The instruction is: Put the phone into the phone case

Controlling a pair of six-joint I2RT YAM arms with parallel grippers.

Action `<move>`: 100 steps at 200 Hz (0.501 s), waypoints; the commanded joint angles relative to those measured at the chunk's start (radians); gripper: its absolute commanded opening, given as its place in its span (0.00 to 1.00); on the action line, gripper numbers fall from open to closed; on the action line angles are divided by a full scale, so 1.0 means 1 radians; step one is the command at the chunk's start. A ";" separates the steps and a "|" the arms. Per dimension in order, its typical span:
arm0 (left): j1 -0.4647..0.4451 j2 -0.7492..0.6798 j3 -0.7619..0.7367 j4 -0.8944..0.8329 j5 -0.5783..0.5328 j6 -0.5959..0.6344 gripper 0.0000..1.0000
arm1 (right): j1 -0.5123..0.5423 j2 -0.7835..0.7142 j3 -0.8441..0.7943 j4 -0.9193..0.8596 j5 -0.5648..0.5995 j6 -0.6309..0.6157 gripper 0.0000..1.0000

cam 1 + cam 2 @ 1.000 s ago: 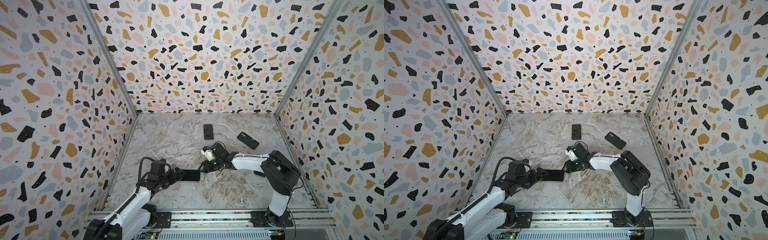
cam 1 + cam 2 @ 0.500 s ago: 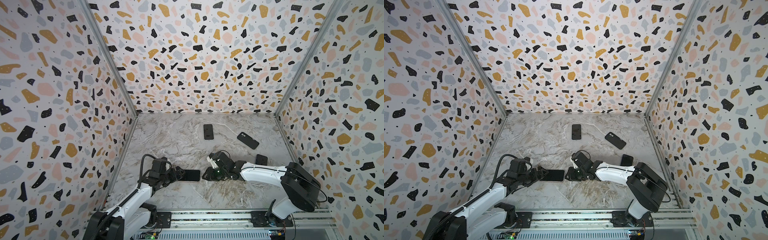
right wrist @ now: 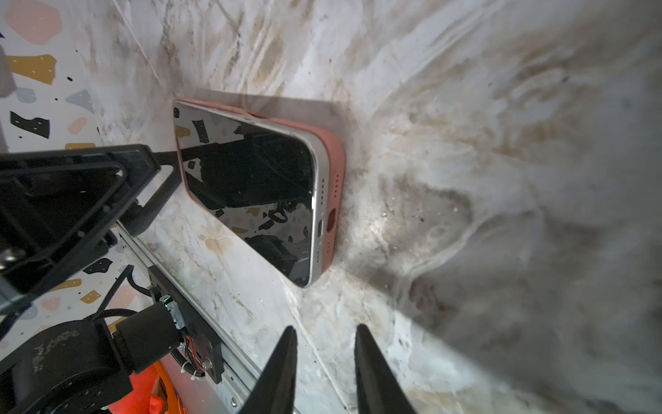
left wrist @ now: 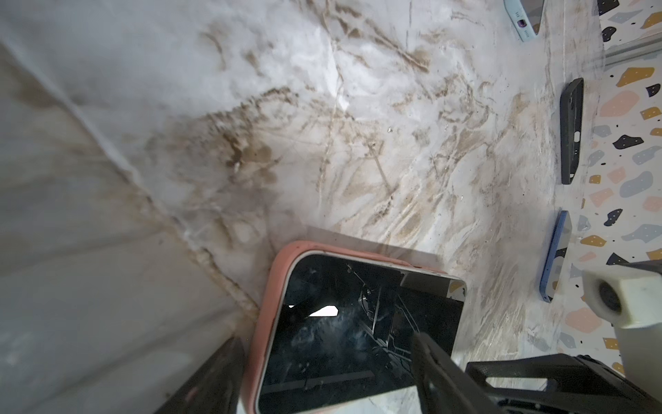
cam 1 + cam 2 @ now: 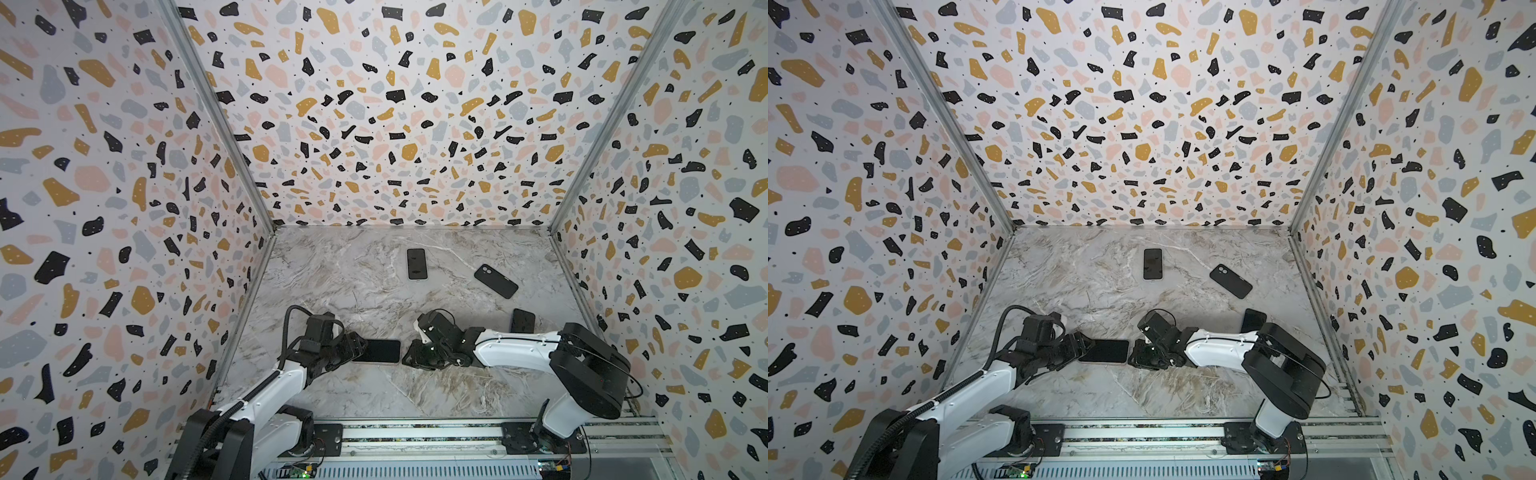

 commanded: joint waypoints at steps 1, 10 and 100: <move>0.002 0.012 -0.016 -0.025 -0.009 0.019 0.75 | 0.007 0.003 0.042 -0.002 -0.008 0.003 0.29; 0.003 0.012 -0.017 -0.024 -0.009 0.018 0.75 | 0.008 0.005 0.045 -0.003 -0.008 0.001 0.29; 0.002 0.022 -0.018 -0.028 -0.009 0.022 0.73 | 0.019 0.067 0.104 -0.011 -0.023 -0.022 0.27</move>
